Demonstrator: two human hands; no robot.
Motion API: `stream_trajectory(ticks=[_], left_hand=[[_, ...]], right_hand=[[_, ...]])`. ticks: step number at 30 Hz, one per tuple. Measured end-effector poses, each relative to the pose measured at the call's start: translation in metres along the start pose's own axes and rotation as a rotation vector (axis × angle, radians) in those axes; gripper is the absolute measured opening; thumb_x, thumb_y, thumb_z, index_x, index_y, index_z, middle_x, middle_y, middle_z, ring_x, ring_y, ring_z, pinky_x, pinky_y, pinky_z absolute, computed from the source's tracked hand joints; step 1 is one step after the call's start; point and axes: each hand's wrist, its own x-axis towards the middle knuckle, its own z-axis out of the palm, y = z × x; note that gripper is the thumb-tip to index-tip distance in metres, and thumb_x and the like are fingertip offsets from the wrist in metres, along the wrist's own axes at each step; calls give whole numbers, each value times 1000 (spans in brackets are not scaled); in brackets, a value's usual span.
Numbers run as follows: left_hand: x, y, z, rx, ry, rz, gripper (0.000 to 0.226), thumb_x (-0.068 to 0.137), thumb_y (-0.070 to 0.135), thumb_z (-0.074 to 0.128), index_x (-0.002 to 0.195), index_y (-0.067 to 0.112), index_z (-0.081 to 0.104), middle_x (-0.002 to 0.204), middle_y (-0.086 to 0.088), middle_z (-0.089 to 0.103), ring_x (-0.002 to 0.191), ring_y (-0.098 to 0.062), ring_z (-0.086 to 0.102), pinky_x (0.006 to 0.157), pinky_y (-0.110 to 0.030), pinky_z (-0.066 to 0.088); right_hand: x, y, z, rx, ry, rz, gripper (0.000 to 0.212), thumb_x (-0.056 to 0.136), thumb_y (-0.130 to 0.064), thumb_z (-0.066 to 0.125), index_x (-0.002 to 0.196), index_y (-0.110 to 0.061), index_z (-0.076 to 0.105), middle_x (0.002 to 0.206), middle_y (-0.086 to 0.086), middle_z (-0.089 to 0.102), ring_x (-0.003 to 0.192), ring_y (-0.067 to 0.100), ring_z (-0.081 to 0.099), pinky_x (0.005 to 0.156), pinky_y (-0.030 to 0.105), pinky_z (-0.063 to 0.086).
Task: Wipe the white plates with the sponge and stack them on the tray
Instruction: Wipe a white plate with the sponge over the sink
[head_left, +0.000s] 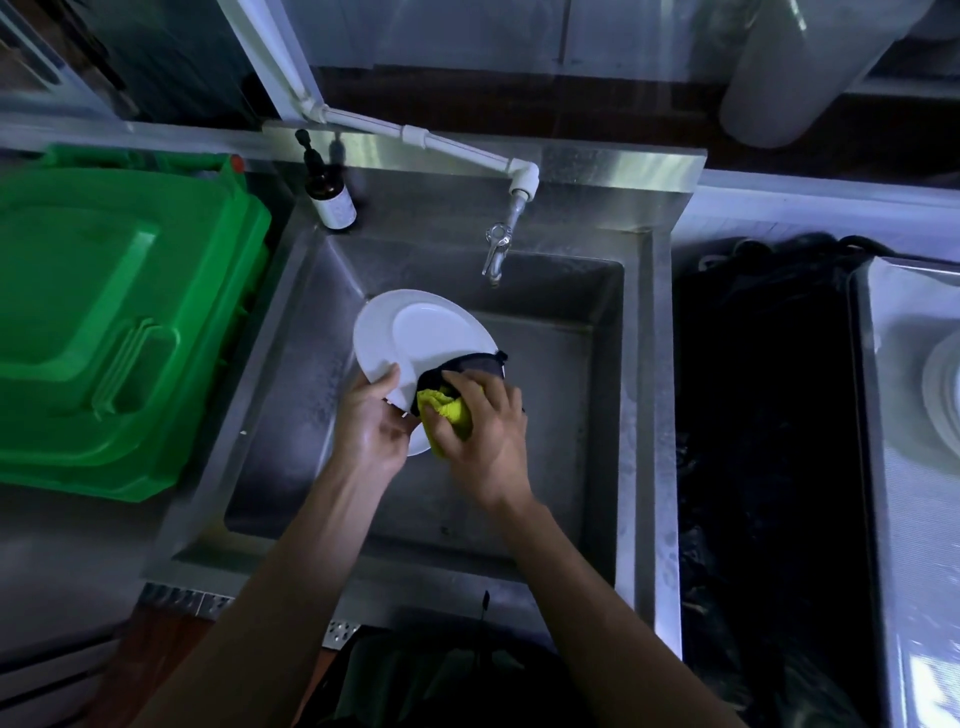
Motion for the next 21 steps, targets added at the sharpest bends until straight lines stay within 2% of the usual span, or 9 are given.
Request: stream_trajectory(ticks=[2,6,10,13,15,18,21], left_hand=[[-1,0,-4,-25,-10,13,37,99,10,54,136,5,58,122,-19,69,101,-34,72,74,-39,62],[-1,0,-16,-67,16,6,46,99,11,57,144,5,53,135,-16,65,120,-34,66,84,-43,61],[1,5,-27,-63,-30,3,49,93,13,63,141,6,55,122,-8,73,114,-26,70,80,-38,62],[2,11,-31,-49,-101,0,46,91,13,64,136,10,58,117,-6,75,110,-25,71,82,-38,62],[4,13,-33,-46,-145,2,44,91,11,63,134,9,58,117,-6,75,109,-24,71,83,-39,62],[6,16,-35,-18,-206,5,30,92,9,61,121,10,67,116,-6,75,108,-24,72,81,-38,61],[5,18,-36,47,-259,2,27,89,9,61,113,11,74,114,-7,76,106,-24,72,77,-37,62]], right_hand=[[0,5,0,12,7,22,47,89,-54,58,130,-30,60,132,-7,54,116,22,45,95,48,45],[4,18,-6,99,39,66,43,91,-43,65,130,-27,61,141,-8,48,119,21,44,100,45,43],[16,24,-19,139,47,96,40,90,-43,63,128,-31,60,133,-11,54,112,15,44,98,35,42],[24,27,-27,154,44,91,39,90,-45,60,127,-32,60,126,-11,57,109,16,45,94,27,37],[27,28,-31,164,41,93,39,89,-46,59,126,-33,60,124,-11,57,108,16,46,95,26,37],[33,29,-35,174,45,121,38,87,-49,57,121,-34,61,121,-13,58,109,16,48,94,26,39],[39,30,-40,186,60,135,35,86,-48,58,117,-32,63,117,-11,59,108,17,51,94,27,40]])
